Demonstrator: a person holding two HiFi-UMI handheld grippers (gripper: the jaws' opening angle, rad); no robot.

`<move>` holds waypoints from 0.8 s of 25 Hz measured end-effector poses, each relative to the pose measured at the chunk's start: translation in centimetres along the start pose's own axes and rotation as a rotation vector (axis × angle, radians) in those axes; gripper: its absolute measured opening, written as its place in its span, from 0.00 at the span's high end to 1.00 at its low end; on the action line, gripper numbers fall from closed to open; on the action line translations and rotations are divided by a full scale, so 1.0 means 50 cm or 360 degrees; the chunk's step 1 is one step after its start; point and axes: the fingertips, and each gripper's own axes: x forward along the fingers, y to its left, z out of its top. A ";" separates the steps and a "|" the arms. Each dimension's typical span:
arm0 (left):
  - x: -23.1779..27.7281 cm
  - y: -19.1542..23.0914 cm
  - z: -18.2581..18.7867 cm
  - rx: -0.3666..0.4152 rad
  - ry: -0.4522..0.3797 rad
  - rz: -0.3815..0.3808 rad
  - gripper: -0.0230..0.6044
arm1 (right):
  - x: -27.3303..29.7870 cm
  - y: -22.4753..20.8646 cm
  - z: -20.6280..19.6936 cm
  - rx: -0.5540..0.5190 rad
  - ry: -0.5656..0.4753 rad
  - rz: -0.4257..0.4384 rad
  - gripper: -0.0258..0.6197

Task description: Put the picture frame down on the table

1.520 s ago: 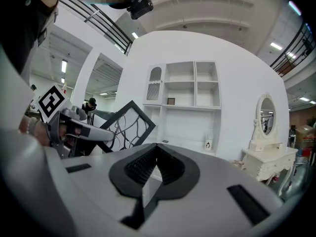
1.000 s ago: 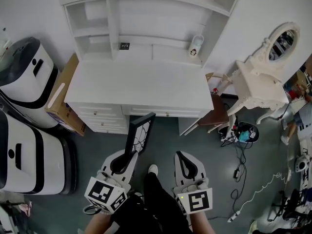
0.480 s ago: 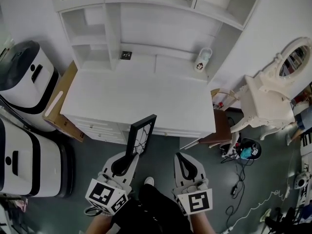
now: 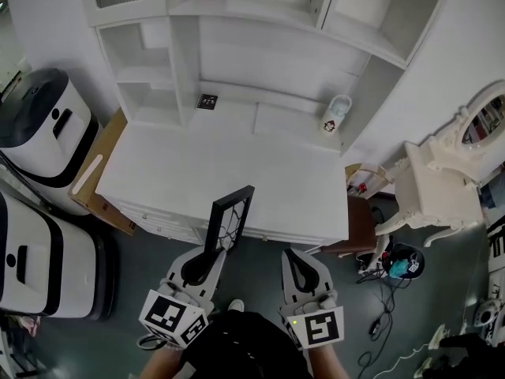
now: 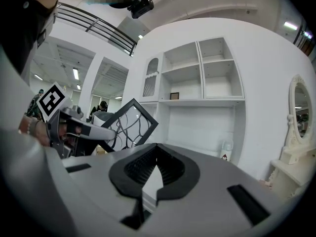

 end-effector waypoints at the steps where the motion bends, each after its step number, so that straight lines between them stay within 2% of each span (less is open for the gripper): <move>1: 0.003 0.000 -0.001 -0.0001 0.0001 0.0004 0.91 | 0.002 -0.002 -0.002 -0.0003 -0.0003 0.0004 0.96; 12: 0.035 0.011 -0.011 -0.0007 0.0046 0.0014 0.91 | 0.029 -0.018 -0.024 0.0023 0.0017 0.0035 0.96; 20: 0.137 0.061 0.004 -0.0029 0.0075 -0.0044 0.91 | 0.106 -0.082 -0.027 0.0095 0.0056 -0.0056 0.96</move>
